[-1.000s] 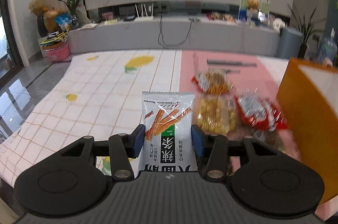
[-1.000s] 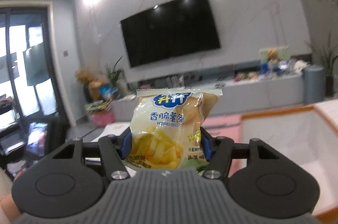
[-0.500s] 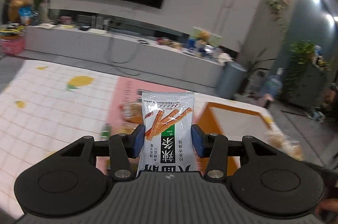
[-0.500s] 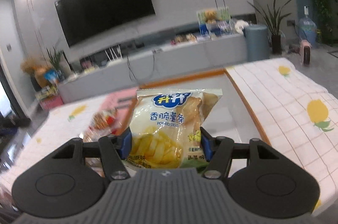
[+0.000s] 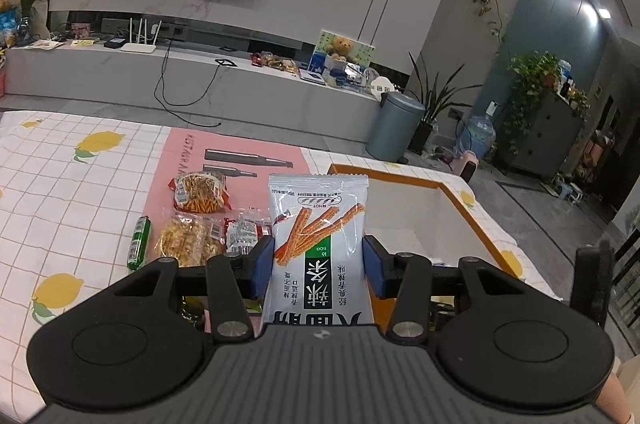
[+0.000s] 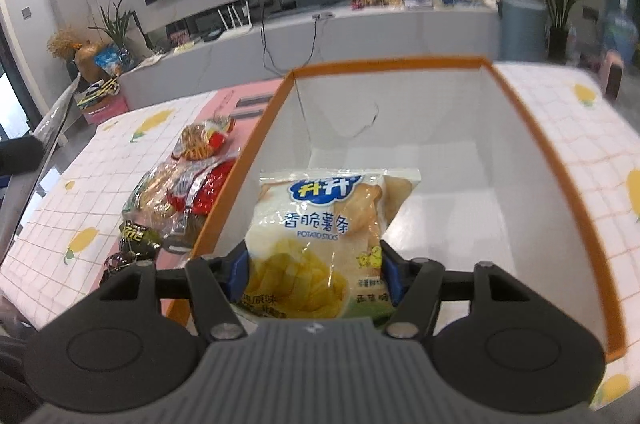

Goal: Organize snacks
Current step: 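Lower both held packets into the orange box and open both tools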

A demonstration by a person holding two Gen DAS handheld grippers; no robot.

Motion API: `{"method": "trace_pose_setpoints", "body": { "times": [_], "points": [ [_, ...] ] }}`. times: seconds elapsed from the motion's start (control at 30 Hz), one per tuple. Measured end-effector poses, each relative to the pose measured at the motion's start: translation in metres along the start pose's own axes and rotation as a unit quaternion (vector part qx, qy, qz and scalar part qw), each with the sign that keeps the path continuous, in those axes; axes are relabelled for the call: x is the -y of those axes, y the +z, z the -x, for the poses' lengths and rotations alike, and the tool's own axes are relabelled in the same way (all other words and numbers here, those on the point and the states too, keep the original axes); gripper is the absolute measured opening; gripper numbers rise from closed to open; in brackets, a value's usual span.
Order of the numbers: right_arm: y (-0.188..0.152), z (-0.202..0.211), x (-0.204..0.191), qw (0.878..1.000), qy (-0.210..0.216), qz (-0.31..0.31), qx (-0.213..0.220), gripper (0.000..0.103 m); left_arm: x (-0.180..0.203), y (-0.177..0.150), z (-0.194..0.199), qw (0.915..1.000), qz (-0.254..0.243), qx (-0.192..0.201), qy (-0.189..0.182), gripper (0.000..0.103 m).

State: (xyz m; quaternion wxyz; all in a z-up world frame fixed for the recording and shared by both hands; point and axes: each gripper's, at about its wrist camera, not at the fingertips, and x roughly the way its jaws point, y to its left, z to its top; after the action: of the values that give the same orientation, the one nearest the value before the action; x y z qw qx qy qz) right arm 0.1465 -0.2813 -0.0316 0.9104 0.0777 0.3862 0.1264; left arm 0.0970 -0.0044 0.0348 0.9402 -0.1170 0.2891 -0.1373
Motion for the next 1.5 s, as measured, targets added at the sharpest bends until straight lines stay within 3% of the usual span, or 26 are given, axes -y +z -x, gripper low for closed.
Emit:
{"method": "trace_pose_setpoints", "body": {
  "times": [0.03, 0.1, 0.27, 0.4, 0.67, 1.07, 1.13, 1.23, 1.33, 1.5],
  "points": [
    [0.001, -0.002, 0.001, 1.000, 0.006, -0.010, -0.007, 0.070, 0.000, 0.000, -0.001, 1.0000, -0.001, -0.001, 0.001, 0.053],
    [0.001, -0.001, 0.006, 0.999, 0.020, -0.039, -0.018, 0.089, 0.002, -0.002, 0.001, 1.0000, -0.001, -0.005, 0.000, 0.053],
    [0.002, 0.023, 0.018, 0.996, 0.028, -0.078, 0.020, 0.093, 0.016, -0.006, 0.004, 0.9997, -0.012, -0.013, -0.014, 0.053],
    [0.004, 0.049, 0.035, 0.991, 0.012, -0.110, 0.071, 0.093, 0.040, -0.007, 0.000, 0.9990, -0.026, -0.024, -0.029, 0.054],
    [-0.006, 0.102, 0.071, 0.966, 0.016, -0.190, 0.177, 0.093, 0.095, -0.002, -0.035, 0.9970, -0.055, -0.037, -0.041, 0.054],
    [-0.010, 0.119, 0.094, 0.954, 0.013, -0.226, 0.194, 0.093, 0.155, -0.018, -0.128, 0.9911, -0.054, -0.115, -0.041, 0.053],
    [-0.010, 0.119, 0.095, 0.955, 0.006, -0.223, 0.196, 0.093, 0.163, -0.024, -0.139, 0.9890, -0.062, -0.130, -0.031, 0.053],
    [-0.010, 0.120, 0.098, 0.954, -0.001, -0.226, 0.196, 0.093, 0.175, -0.032, -0.153, 0.9850, -0.090, -0.146, 0.014, 0.053],
    [-0.014, 0.121, 0.104, 0.949, -0.012, -0.247, 0.195, 0.093, 0.178, -0.033, -0.163, 0.9818, -0.076, -0.174, 0.006, 0.053],
    [-0.018, 0.128, 0.109, 0.938, -0.018, -0.270, 0.216, 0.093, 0.182, -0.034, -0.166, 0.9801, -0.079, -0.180, 0.024, 0.054]
  ]
}}
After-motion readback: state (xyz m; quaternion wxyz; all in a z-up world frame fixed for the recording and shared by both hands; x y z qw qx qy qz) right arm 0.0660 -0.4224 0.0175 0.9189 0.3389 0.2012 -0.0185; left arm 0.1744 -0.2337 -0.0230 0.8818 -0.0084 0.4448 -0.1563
